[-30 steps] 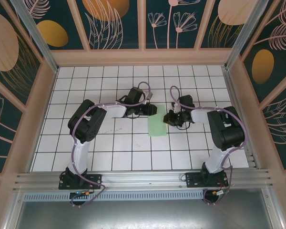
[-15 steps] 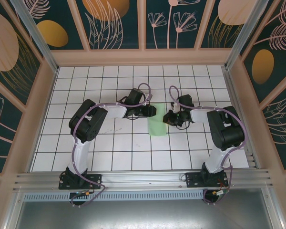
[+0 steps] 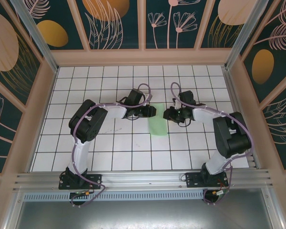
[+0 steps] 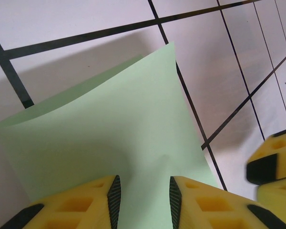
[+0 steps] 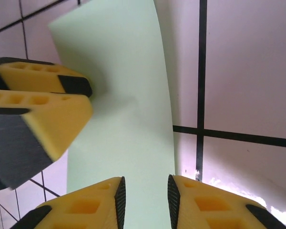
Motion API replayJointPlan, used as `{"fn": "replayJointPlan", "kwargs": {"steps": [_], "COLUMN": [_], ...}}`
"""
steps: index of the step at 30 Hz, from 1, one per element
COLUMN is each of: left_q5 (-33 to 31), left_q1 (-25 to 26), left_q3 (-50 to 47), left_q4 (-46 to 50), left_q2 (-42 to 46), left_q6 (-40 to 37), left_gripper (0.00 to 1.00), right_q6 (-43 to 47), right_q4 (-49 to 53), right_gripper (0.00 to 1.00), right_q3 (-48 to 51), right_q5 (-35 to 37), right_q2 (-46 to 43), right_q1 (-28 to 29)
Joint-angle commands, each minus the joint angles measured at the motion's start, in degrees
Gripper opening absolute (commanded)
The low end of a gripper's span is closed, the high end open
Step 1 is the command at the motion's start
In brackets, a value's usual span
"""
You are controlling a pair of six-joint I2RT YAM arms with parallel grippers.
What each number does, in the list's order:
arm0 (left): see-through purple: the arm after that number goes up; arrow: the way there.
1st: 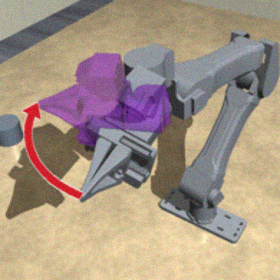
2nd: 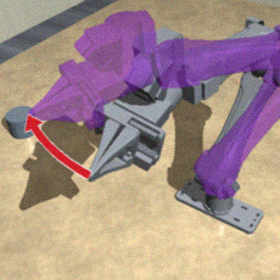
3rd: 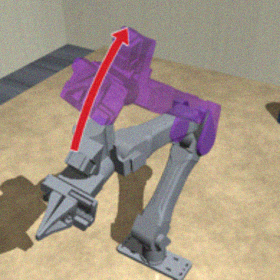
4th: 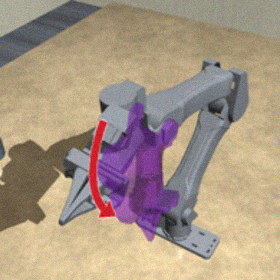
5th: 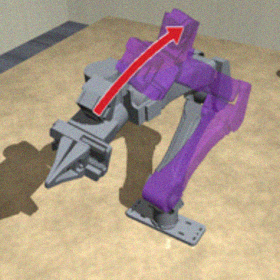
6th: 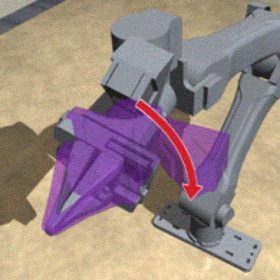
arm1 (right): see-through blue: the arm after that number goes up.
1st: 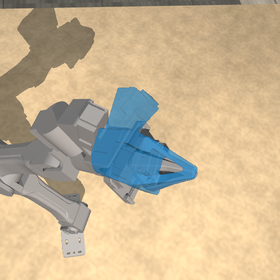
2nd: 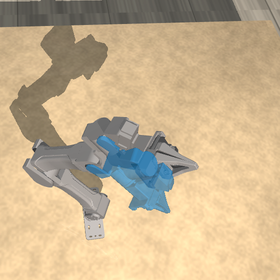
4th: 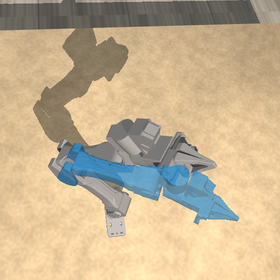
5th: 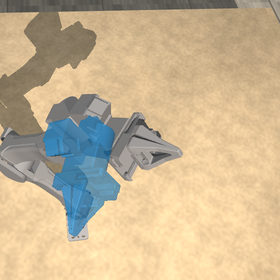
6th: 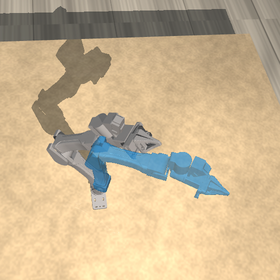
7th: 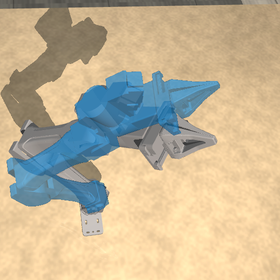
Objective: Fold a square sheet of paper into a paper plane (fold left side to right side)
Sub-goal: Hold the square sheet of paper at the center of the table.
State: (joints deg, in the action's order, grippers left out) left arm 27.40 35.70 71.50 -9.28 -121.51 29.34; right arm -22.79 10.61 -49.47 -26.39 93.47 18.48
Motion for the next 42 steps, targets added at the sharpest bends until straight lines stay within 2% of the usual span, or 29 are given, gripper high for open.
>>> {"fn": "replayJointPlan", "kwargs": {"steps": [1,5,12,30,36,42], "left_q5": [-0.6,-0.6,-0.8,-1.0,-0.6,4.4], "left_q1": [0.2,0.1,0.1,0.1,0.0,0.2], "left_q3": [-1.5,-1.5,-1.7,1.2,1.3,-2.5], "left_q4": [1.6,1.7,1.6,4.0,3.9,0.8], "left_q2": [-0.7,-0.5,-0.1,2.2,6.5,10.1], "left_q6": [-1.2,-1.3,-1.2,-1.8,-1.2,0.1], "left_gripper": [0.37,0.37,0.37,0.4,0.43,0.39], "right_q6": [0.8,-1.4,-4.8,-3.6,-3.1,-3.1], "right_q4": [4.1,1.0,-3.8,-0.6,2.1,3.5], "right_gripper": [0.33,0.32,0.31,0.3,0.3,0.3], "right_q3": [-0.7,3.0,9.2,9.5,8.8,8.0], "right_q5": [2.7,-4.7,-6.8,-2.5,0.9,3.3], "right_q2": [-4.8,-6.6,-3.5,0.8,1.9,3.2], "right_q1": [0.1,1.4,5.7,7.9,8.0,8.2]}}
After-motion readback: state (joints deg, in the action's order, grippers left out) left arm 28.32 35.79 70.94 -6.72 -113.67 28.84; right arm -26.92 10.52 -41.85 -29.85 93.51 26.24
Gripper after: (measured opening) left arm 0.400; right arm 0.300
